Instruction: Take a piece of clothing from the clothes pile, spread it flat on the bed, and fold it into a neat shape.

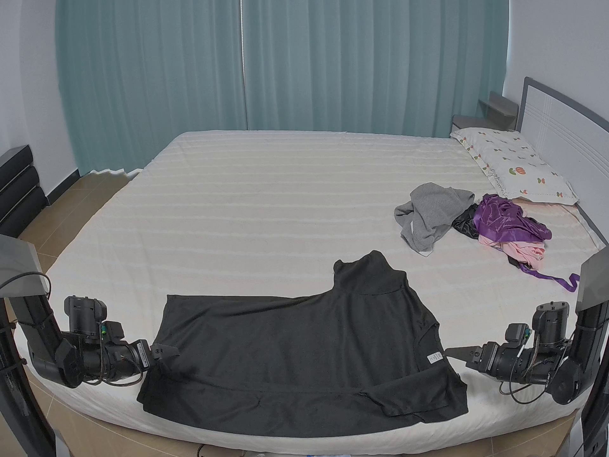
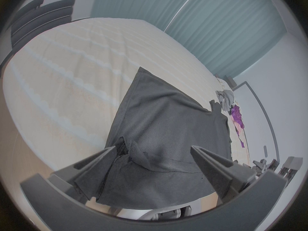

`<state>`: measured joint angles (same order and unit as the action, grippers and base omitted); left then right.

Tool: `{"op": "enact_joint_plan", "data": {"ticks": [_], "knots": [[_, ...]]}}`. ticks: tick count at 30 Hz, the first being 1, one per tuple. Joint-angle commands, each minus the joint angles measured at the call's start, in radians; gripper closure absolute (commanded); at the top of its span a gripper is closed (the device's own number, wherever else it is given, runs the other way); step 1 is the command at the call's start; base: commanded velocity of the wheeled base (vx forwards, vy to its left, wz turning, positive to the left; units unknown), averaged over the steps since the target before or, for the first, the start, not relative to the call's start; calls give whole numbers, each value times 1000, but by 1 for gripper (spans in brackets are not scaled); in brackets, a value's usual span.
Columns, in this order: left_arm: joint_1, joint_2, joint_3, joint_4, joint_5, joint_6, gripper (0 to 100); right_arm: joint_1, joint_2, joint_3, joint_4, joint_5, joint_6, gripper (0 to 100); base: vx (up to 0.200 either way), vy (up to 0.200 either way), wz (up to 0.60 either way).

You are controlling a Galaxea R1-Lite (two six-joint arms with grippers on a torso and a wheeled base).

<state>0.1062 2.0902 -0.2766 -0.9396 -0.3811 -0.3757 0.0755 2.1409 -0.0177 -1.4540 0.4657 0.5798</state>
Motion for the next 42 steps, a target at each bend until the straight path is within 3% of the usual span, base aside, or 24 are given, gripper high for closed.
{"op": "enact_joint_plan", "data": {"ticks": [1, 16, 17, 22, 27, 35, 42], "knots": [[1, 67, 8, -31, -1, 15, 0, 1, 2, 18, 0, 2, 2, 0, 0, 0, 0], [-8, 122, -27, -44, 5, 15, 0, 0, 16, 18, -3, 2, 0, 0, 0, 0, 0], [-10, 125, -27, -44, 7, 18, 100, 0, 14, 18, -2, 2, 0, 0, 0, 0, 0], [-5, 123, -15, -51, 14, 14, 100, -2, 14, 18, -2, 2, 0, 0, 0, 0, 0], [9, 123, 5, -56, 77, 6, 100, -2, 14, 18, -2, 2, 0, 0, 0, 0, 0], [27, 47, 62, -56, 77, 1, 100, -2, 16, 18, -2, 1, -1, 0, 0, 0, 0], [27, -42, 76, -54, 79, -83, 100, -3, 14, 18, -3, 1, -3, 0, 0, 0, 0]]}}
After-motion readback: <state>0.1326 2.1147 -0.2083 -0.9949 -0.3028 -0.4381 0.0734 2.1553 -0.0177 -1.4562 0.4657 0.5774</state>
